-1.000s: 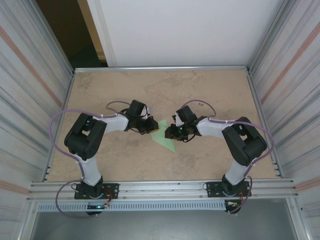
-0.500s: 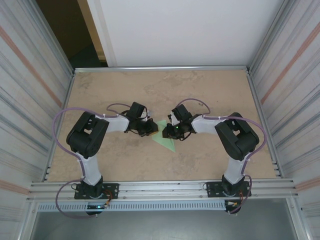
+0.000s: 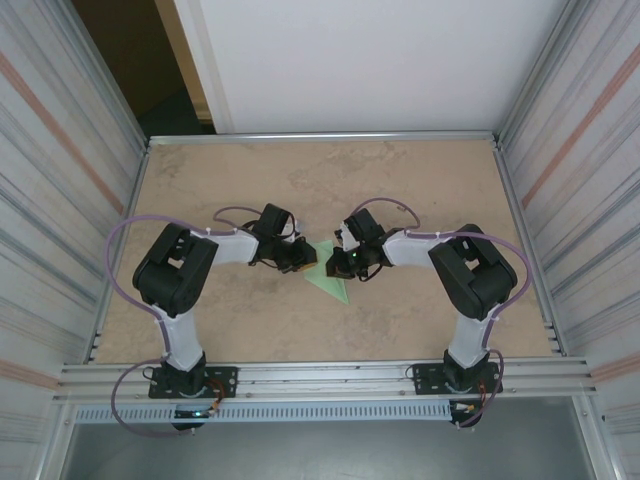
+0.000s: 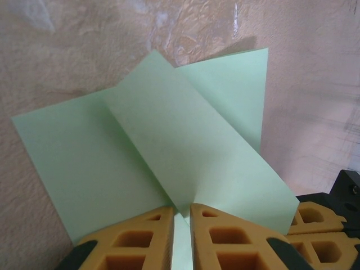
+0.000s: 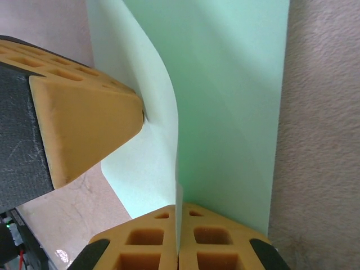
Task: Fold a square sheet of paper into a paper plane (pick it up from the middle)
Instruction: Pick up the paper from the center of the table.
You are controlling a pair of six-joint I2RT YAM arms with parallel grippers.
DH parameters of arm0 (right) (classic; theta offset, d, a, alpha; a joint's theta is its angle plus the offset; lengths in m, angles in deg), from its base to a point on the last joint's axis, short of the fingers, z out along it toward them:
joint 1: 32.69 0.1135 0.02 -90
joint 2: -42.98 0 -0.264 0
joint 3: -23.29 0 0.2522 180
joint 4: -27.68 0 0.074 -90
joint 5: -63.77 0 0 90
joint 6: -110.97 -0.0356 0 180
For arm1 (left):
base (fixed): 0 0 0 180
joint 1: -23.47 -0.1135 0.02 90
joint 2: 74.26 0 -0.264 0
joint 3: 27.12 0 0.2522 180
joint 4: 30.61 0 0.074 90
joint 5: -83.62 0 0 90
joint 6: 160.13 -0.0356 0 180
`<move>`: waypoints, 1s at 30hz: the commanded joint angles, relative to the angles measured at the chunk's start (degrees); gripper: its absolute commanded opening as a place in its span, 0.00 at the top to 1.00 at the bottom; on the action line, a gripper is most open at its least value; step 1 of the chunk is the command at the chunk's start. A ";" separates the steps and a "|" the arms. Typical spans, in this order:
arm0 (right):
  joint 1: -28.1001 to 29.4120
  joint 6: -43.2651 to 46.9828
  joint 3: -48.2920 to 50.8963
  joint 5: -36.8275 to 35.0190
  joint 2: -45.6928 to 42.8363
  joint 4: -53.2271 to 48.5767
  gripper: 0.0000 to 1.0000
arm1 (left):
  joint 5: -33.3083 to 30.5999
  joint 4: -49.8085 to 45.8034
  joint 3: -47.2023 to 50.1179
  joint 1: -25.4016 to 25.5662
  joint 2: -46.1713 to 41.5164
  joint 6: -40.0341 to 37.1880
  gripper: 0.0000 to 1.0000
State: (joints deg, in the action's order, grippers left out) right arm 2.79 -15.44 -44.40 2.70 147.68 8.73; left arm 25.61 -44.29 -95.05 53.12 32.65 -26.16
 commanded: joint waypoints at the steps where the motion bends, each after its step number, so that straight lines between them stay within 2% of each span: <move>1: -0.94 -0.36 1.60 2.34 -0.41 2.44 0.94 | -0.84 -3.38 -1.09 -0.59 -2.58 -0.77 0.83; 7: -3.40 -3.29 3.08 5.27 -5.61 7.83 0.94 | 0.75 1.58 2.03 -3.29 -12.99 2.49 0.74; 13: -6.45 -10.08 3.77 8.46 -11.37 16.78 0.94 | 6.09 18.07 10.27 -4.86 -19.95 11.59 0.65; 19: -7.62 -17.31 1.79 11.65 -14.50 25.08 0.93 | 10.68 28.92 11.09 -3.33 -22.45 16.36 0.56; 25: -7.97 -23.52 0.31 14.76 -15.65 32.09 0.92 | 13.87 34.68 9.49 -2.05 -22.36 15.35 0.57; 30: -8.42 -26.37 -0.54 16.09 -16.12 35.40 0.92 | 14.92 39.29 10.21 -1.99 -22.62 15.25 0.63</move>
State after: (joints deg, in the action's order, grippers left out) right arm -5.10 -38.26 -43.16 16.29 133.65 39.61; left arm 38.11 -10.79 -83.99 50.98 12.04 -11.13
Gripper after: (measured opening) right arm 0.082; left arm 0.379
